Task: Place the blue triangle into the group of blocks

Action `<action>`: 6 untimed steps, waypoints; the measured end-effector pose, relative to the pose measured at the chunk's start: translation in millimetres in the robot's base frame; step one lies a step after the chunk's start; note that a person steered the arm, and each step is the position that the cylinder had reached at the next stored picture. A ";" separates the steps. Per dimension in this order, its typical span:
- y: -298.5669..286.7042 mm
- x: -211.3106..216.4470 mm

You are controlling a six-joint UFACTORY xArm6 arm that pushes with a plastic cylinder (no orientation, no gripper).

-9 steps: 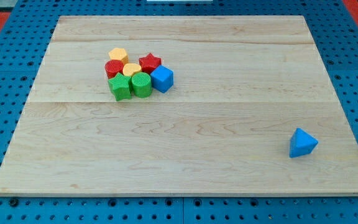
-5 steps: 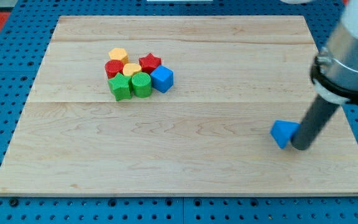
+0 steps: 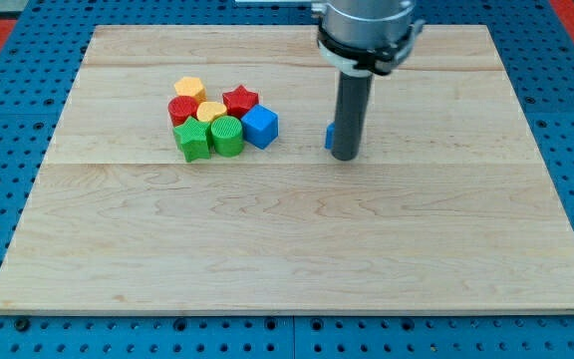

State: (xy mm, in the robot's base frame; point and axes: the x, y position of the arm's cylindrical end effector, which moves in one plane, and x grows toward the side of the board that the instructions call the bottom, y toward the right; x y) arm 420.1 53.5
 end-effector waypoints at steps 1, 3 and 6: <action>-3.7 -11.4; -0.4 -39.1; 14.6 -73.3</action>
State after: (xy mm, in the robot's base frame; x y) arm 346.8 68.1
